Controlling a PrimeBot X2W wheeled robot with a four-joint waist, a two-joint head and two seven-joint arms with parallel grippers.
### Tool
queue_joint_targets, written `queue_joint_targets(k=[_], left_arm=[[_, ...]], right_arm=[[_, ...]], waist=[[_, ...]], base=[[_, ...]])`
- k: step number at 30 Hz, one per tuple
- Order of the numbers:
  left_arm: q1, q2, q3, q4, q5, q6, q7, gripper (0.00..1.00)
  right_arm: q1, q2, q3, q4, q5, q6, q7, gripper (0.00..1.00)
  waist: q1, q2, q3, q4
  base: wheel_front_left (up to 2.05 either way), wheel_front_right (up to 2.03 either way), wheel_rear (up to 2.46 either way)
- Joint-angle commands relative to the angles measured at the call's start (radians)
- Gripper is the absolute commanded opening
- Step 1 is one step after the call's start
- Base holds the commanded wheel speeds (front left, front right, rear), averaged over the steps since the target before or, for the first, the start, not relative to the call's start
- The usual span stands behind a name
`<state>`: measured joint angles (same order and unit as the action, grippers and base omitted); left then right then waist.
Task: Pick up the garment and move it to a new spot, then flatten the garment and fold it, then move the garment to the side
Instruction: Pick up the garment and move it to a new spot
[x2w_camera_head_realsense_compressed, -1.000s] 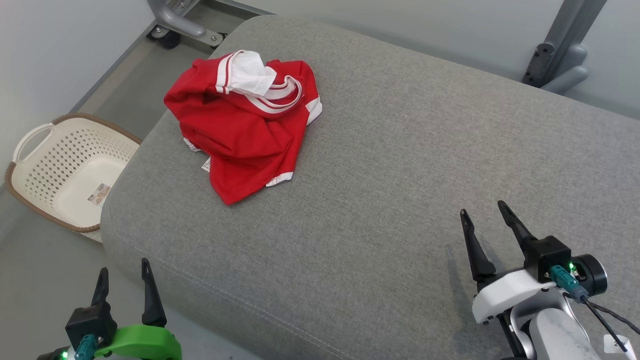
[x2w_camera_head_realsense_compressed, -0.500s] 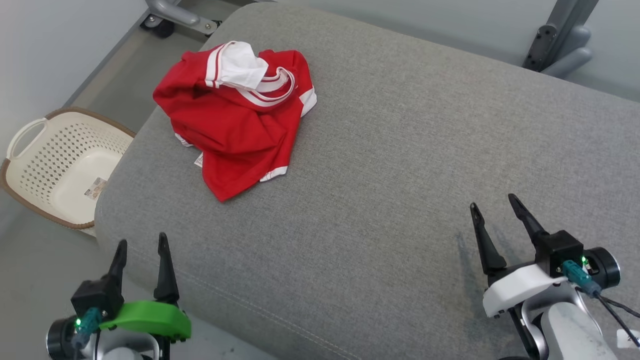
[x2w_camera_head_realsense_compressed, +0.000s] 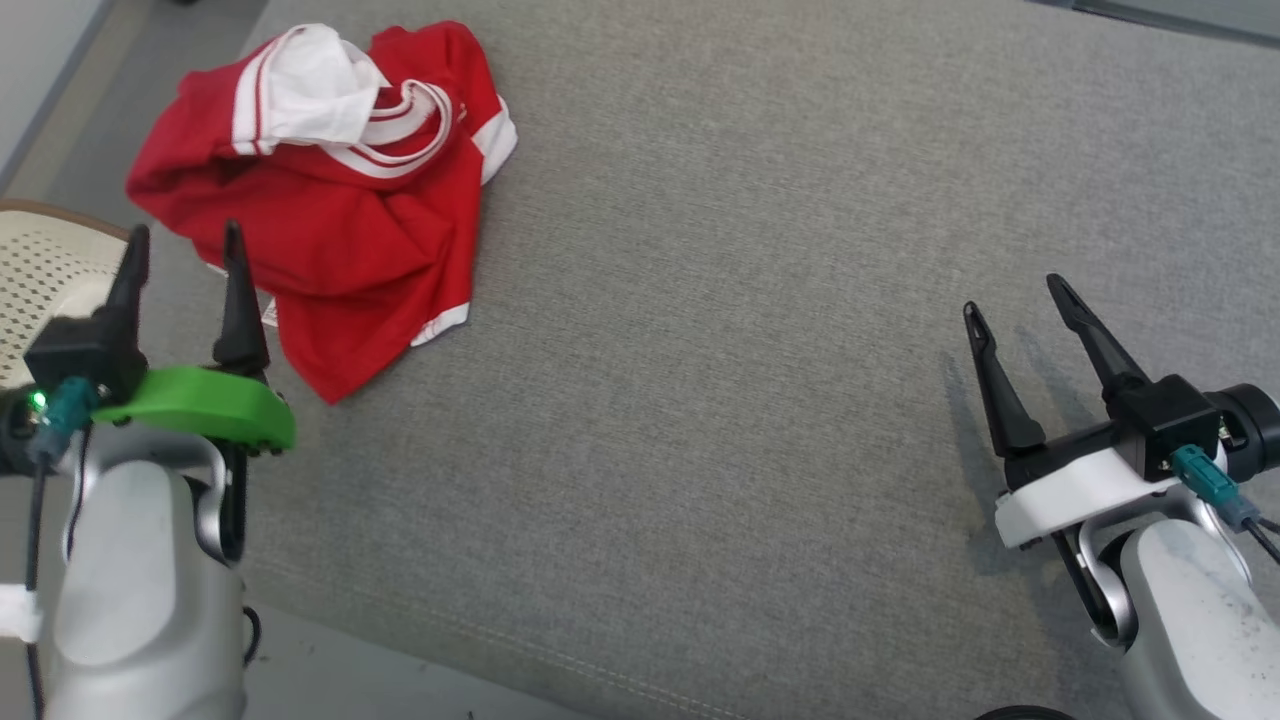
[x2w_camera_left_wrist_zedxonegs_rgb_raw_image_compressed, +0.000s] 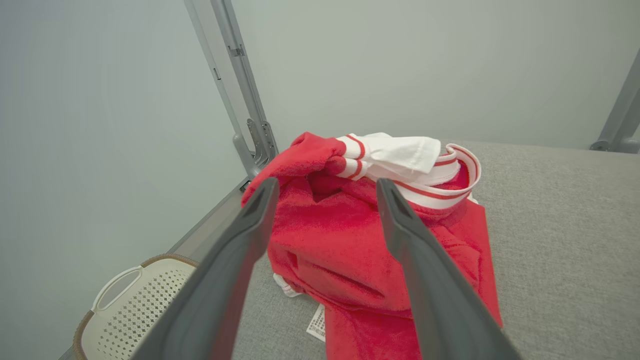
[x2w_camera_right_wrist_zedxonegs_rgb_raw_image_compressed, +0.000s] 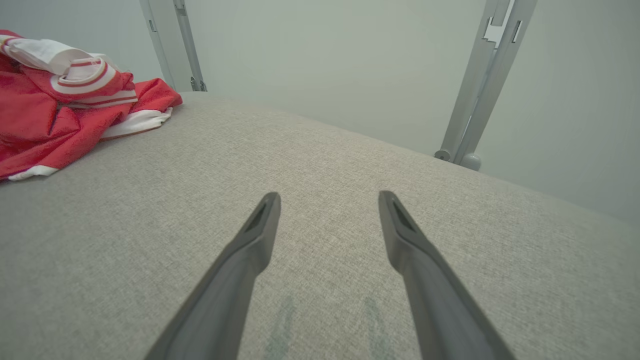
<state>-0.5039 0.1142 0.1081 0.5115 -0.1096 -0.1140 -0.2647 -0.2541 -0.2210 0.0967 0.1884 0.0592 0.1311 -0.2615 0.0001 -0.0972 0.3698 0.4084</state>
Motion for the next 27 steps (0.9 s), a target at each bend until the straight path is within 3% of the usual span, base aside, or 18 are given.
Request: queue_joint_targets(k=[1,13,21,22,23,27], left_arm=[[-0.046,0.026,0.005,0.015,0.02,-0.001,0.0,1.0],[-0.248,0.184,-0.032,0.22,0.15,0.058,0.0,1.0],[-0.351,0.207,-0.023,0.45,0.144,0.123,0.013,1.0],[-0.36,0.208,-0.024,0.468,0.141,0.122,0.011,0.34],[-0.369,0.206,-0.022,0.485,0.138,0.124,0.01,0.0],[-0.382,0.208,-0.015,0.526,0.126,0.128,0.006,0.0]], right_arm=[[-0.018,-0.01,-0.003,-0.005,0.008,-0.001,-0.002,1.0],[-0.048,-0.015,-0.004,-0.013,0.029,-0.001,-0.002,1.0],[-0.054,-0.003,-0.007,-0.002,0.037,-0.001,-0.002,1.0],[-0.056,-0.001,-0.005,-0.001,0.037,-0.001,-0.002,1.0],[-0.057,0.002,-0.005,0.0,0.037,-0.001,-0.002,1.0],[-0.058,0.01,-0.007,0.003,0.04,-0.001,-0.002,1.0]], waist=[[-0.0001,-0.0002,0.075,-0.076],[-0.0001,-0.0002,0.139,-0.164],[-0.0001,-0.0002,0.151,-0.192],[-0.0001,-0.0002,0.15,-0.196],[-0.0001,-0.0002,0.148,-0.199],[-0.0001,-0.0002,0.136,-0.208]], base=[[0.0,0.0,0.0],[0.0,0.0,0.0],[0.0,0.0,0.0],[0.0,0.0,0.0],[0.0,0.0,0.0],[0.0,0.0,0.0]])
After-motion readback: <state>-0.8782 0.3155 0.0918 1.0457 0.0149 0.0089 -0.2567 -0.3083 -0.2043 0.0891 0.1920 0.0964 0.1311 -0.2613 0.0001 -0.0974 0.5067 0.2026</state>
